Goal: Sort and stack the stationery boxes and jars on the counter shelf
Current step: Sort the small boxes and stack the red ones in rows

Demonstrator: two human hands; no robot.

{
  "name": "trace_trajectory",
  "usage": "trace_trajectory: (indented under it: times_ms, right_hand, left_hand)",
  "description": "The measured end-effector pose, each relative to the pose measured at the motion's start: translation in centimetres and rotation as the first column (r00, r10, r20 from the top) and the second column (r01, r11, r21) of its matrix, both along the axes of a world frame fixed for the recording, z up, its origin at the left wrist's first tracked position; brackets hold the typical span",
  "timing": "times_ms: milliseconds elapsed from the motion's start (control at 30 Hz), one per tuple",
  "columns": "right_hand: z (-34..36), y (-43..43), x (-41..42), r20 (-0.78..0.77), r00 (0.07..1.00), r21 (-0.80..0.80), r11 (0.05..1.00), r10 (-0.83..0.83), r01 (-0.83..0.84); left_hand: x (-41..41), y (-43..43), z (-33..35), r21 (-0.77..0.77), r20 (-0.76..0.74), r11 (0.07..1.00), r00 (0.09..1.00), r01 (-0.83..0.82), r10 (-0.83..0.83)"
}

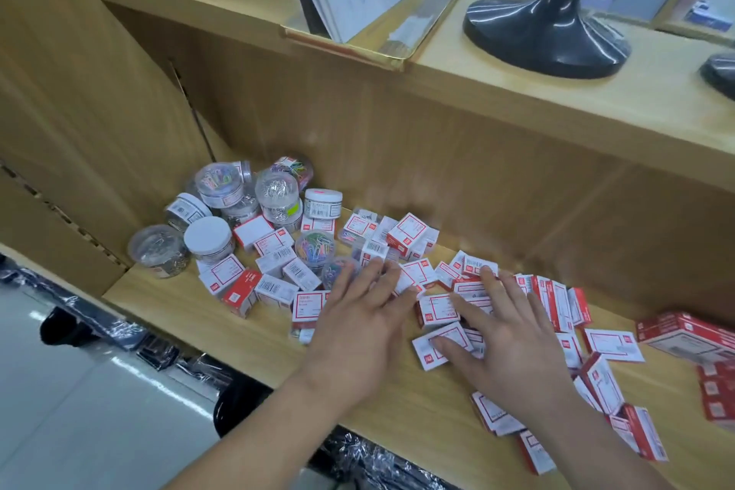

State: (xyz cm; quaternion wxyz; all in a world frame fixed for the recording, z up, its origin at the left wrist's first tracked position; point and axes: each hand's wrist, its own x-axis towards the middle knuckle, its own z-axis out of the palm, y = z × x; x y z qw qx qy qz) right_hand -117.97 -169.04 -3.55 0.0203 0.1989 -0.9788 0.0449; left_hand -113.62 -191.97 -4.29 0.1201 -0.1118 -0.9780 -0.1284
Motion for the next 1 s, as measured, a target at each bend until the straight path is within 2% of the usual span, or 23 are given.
trace_trajectory:
  times_ms: [100,233,367,533,600,667,733,833,933,1000]
  right_hand:
    - [0.2,0.6,-0.5,-0.008,1.000,-0.143,0.990,0.019,-0.020]
    - [0.3,-0.3,-0.6,-0.011,0.998,-0.123,0.991,0.059,-0.060]
    - [0.2,-2.1,0.7,-0.045,0.992,-0.134,0.983,0.117,-0.122]
    - [0.9,0.3,-0.4,-0.065,0.998,-0.247,0.969,0.005,-0.021]
    - [1.2,1.8,-1.2,-0.063,0.998,-0.237,0.972,-0.013,-0.002]
    - [1.3,2.7,-2.1,-0.036,0.997,-0.190,0.979,0.068,-0.073]
    - [1.6,2.8,-3.0,0.065,0.986,-0.103,0.984,0.155,-0.148]
    - [2.0,3.3,-4.4,0.230,0.967,0.009,0.993,0.110,-0.115]
    - [2.2,4.0,-4.5,0.160,0.985,-0.010,0.998,0.067,-0.066]
    - [2.4,4.4,-4.2,0.107,0.992,-0.116,0.992,0.067,-0.054]
  left_hand:
    - [0.6,-1.4,-0.2,0.049,-0.024,0.999,1.000,-0.014,0.015]
    - [0.8,-1.7,-0.6,0.115,0.005,0.993,1.000,-0.014,0.014]
    - [1.2,-1.3,-0.6,0.101,0.035,0.994,0.999,-0.028,0.025]
    - [1.7,0.2,1.5,0.147,-0.040,0.988,0.998,-0.044,0.050]
    - [2.5,2.4,2.3,0.169,-0.085,0.986,0.996,-0.003,0.017]
    - [3.5,4.9,1.8,0.135,-0.059,0.989,0.997,0.054,-0.046]
    - [4.3,6.6,0.5,0.105,0.000,0.991,0.997,0.080,-0.081]
    - [5.0,7.9,-0.5,0.138,0.064,0.990,0.997,0.034,-0.043]
    - [5.5,9.3,-0.5,0.239,0.104,0.971,0.993,0.024,-0.050]
    - [5.4,9.8,-0.6,0.325,0.089,0.942,0.989,0.085,-0.119]
